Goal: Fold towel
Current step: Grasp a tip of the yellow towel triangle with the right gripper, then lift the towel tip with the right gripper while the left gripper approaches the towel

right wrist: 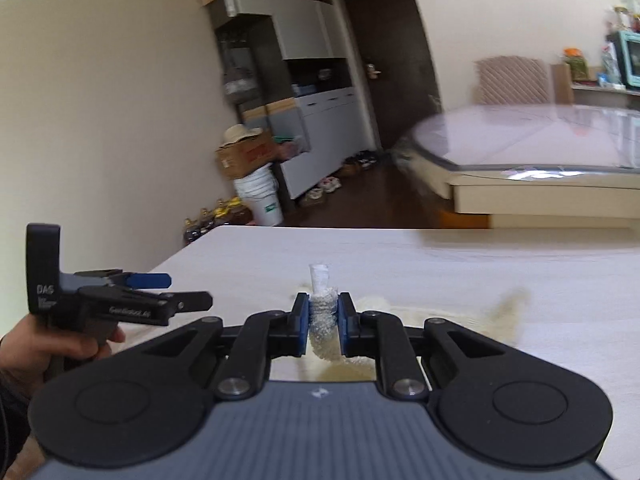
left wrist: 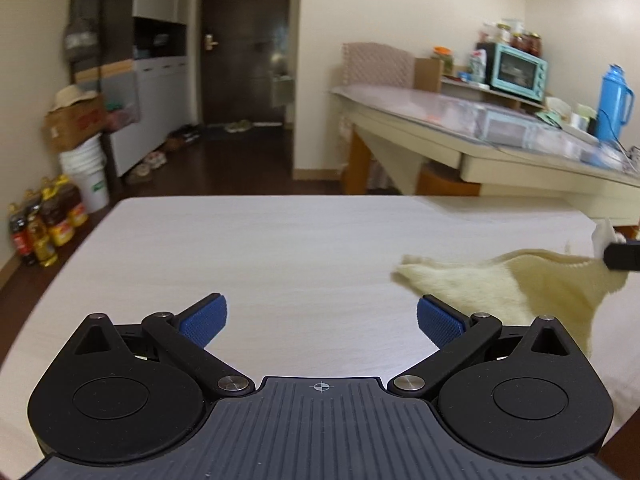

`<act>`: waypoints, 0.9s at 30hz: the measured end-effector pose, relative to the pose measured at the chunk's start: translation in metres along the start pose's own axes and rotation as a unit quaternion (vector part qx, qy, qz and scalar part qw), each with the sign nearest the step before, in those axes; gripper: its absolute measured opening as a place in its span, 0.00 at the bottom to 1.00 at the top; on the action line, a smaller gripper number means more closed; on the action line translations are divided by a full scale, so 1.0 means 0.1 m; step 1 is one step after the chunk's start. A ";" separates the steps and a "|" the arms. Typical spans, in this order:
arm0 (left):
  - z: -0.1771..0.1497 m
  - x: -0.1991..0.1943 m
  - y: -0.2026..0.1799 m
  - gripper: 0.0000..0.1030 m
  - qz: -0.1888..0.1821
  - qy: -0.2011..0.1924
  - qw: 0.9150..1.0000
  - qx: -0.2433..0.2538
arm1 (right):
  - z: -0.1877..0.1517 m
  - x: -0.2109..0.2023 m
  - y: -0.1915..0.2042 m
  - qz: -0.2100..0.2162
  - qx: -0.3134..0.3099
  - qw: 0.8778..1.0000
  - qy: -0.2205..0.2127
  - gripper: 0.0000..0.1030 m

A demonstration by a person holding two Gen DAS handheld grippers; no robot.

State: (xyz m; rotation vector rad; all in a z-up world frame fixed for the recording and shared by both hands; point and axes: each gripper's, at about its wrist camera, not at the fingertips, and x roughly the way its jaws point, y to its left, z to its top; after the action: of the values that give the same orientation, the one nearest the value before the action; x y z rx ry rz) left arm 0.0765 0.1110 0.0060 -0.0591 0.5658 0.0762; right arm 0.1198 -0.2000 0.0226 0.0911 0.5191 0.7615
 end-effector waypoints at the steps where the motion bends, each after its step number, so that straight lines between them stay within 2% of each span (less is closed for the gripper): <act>1: 0.00 -0.05 0.04 1.00 0.003 -0.003 1.000 -0.002 | 0.01 0.01 0.04 0.004 0.001 1.000 -0.002 0.16; 4: 0.00 -0.17 0.16 1.00 0.016 -0.011 1.000 -0.007 | 0.02 0.02 0.22 0.036 0.000 0.999 -0.001 0.16; 10: -0.01 -0.31 0.39 1.00 0.041 -0.018 0.999 -0.024 | -0.26 0.37 0.90 0.124 -0.082 0.986 0.072 0.16; 14: -0.03 -0.36 0.43 1.00 0.047 -0.013 0.999 -0.015 | -0.38 0.53 1.08 0.156 -0.094 0.978 0.101 0.16; 16: -0.05 -0.34 0.43 1.00 0.047 -0.009 0.999 -0.012 | -0.41 0.60 1.09 0.169 -0.093 0.974 0.122 0.21; 17: -0.06 -0.32 0.43 1.00 0.046 -0.007 0.999 -0.012 | -0.42 0.63 1.10 0.176 -0.092 0.971 0.134 0.27; 18: -0.06 -0.30 0.43 1.00 0.045 -0.005 0.999 -0.012 | -0.42 0.62 1.09 0.180 -0.092 0.970 0.137 0.38; 22: -0.03 -0.24 0.39 1.00 0.039 -0.004 0.999 -0.006 | -0.24 0.38 0.93 0.166 -0.089 0.976 0.105 0.40; 27: 0.00 -0.18 0.31 1.00 0.026 -0.007 1.000 0.000 | 0.12 0.47 0.52 0.093 -0.096 0.987 0.087 0.42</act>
State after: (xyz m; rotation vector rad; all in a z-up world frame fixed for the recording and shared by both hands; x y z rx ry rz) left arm 0.0592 0.1409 0.0147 -0.0442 0.5542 0.1282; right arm 0.1205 -0.1290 0.0275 -0.1085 0.6049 1.0052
